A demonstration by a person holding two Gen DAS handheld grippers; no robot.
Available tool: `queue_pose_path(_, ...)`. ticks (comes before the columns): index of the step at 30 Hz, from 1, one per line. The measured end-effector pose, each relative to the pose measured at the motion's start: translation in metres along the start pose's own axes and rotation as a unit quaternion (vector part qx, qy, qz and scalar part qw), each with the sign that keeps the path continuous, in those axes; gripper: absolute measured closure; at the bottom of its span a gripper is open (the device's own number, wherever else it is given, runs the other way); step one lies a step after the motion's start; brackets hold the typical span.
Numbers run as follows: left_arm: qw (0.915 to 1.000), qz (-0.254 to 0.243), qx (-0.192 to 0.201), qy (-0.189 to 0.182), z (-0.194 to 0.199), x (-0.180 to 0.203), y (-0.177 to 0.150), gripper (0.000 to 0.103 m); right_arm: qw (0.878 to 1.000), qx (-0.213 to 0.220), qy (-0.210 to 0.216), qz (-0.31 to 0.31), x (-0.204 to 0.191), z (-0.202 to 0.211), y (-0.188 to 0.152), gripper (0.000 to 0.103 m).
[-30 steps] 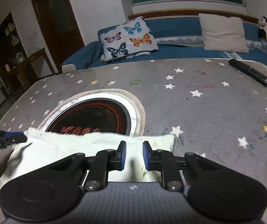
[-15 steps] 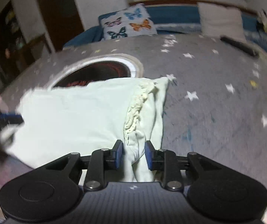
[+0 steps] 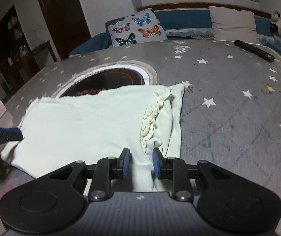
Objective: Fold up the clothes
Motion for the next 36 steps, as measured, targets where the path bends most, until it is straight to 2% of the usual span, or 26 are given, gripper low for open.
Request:
queue_pose_path(4, 0.9997, 0.023, 0.000, 0.008, -0.002, -0.006, -0.002, 0.063, 1.000, 0.014, 0.003, 0.022, -0.011, 0.003, 0.013, 0.078)
queue_pose_path(6, 0.9993, 0.035, 0.004, 0.015, 0.000, -0.008, -0.001, 0.057, 0.999, 0.017, 0.005, 0.028, -0.017, -0.004, 0.020, 0.078)
queue_pose_path(7, 0.9990, 0.039, 0.006, 0.024, 0.001, -0.010, -0.001, 0.049, 0.999, 0.017, 0.004, 0.031, -0.019, -0.008, 0.022, 0.078)
queue_pose_path(11, 0.9981, 0.053, 0.007, 0.032, 0.003, -0.016, -0.002, 0.047, 1.000, 0.016, 0.003, 0.027, -0.021, -0.022, 0.037, 0.078)
queue_pose_path(20, 0.9973, 0.071, -0.008, 0.017, 0.001, -0.022, -0.007, 0.048, 1.000, 0.015, -0.017, 0.000, -0.009, -0.061, 0.085, 0.078)
queue_pose_path(24, 0.9968, 0.078, -0.013, 0.011, -0.001, -0.024, -0.009, 0.049, 1.000, 0.014, -0.024, -0.013, -0.009, -0.069, 0.094, 0.077)
queue_pose_path(28, 0.9964, 0.083, -0.018, -0.005, -0.002, -0.022, -0.008, 0.059, 1.000, 0.017, -0.020, 0.013, -0.034, -0.069, 0.097, 0.075)
queue_pose_path(32, 0.9962, 0.085, -0.016, 0.004, -0.001, -0.021, -0.007, 0.058, 0.999, 0.012, -0.020, 0.041, -0.064, -0.078, 0.097, 0.068)
queue_pose_path(36, 0.9955, 0.093, -0.009, 0.015, 0.005, -0.024, -0.009, 0.052, 0.998, 0.005, -0.023, 0.061, -0.085, -0.089, 0.096, 0.066)
Point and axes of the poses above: each gripper's, at about its wrist camera, not at the fingertips, and z roughly against the way its jaws point, x to its right, y to its top, the point moved 7 cm from there along -z, roughly the way its jaws point, and after that the axes turned 12 degrees about -x, right-handed, at the moved point
